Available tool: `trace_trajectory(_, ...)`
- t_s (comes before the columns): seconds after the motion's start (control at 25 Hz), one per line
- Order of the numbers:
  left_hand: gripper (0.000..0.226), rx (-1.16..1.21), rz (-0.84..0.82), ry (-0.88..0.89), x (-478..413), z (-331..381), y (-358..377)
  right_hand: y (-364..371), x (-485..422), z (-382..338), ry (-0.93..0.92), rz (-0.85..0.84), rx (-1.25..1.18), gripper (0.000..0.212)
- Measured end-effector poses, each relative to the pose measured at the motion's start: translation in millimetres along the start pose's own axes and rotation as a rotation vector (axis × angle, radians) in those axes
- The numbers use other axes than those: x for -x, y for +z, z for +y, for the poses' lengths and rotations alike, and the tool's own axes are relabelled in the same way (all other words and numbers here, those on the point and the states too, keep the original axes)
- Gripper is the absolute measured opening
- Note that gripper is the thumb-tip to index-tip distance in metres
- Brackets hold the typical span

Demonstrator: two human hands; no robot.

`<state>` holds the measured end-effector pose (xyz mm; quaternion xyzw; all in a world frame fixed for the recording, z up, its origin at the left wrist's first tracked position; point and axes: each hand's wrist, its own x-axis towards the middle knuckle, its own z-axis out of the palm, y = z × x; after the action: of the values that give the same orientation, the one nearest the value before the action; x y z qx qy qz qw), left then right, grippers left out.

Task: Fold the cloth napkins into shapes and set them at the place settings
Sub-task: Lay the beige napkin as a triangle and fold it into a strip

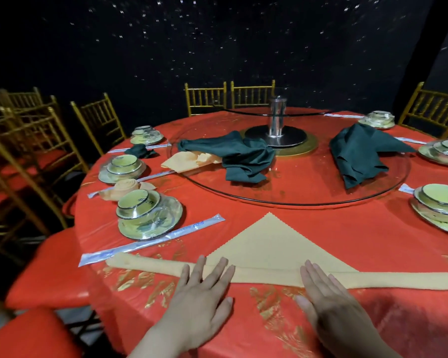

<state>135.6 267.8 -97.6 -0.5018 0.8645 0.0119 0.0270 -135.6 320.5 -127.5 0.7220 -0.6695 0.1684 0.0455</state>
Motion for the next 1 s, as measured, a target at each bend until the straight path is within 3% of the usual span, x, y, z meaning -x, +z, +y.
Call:
trace_trajectory(0.16, 0.076, 0.075, 0.027, 0.006, 3.7, -27.8, 1.0, 6.0, -2.4, 5.2, -0.003, 0.024, -0.022, 0.059)
trace_trajectory(0.36, 0.098, 0.145, 0.032, -0.13, 11.3, -69.7, 3.7, 7.4, -3.9, 7.4, -0.015, 0.028, -0.012, 0.059)
trace_trajectory(0.44, 0.096, 0.175, 0.033, -0.172, 13.0, -85.5, 5.1, 9.4, -4.9, 9.6, -0.018, 0.032, -0.018, 0.058)
trace_trajectory(0.56, 0.076, 0.191, 0.043, -0.244, 14.3, -105.2, 4.4, 10.7, -6.1, 13.2, -0.022, 0.048, -0.019, 0.058)
trace_trajectory(0.72, 0.09, 0.145, 0.086, -0.377, 13.4, -112.9, -0.8, 10.3, -8.3, 14.0, -0.024, 0.063, 0.032, 0.057)
trace_trajectory(0.8, 0.079, 0.022, 0.233, -0.306, 7.5, -95.1, -7.7, 8.7, -8.6, 12.5, -0.024, 0.045, 0.046, 0.057)
trace_trajectory(0.92, 0.043, 0.073, 0.46, 0.091, -10.1, -53.6, -6.5, 4.9, -9.4, 7.6, -0.034, -0.006, 0.021, 0.069)
trace_trajectory(1.0, 0.03, 0.119, 0.464, 0.279, -20.2, -32.6, -5.6, 7.6, -8.5, 10.1, -0.026, -0.005, 0.032, 0.073)
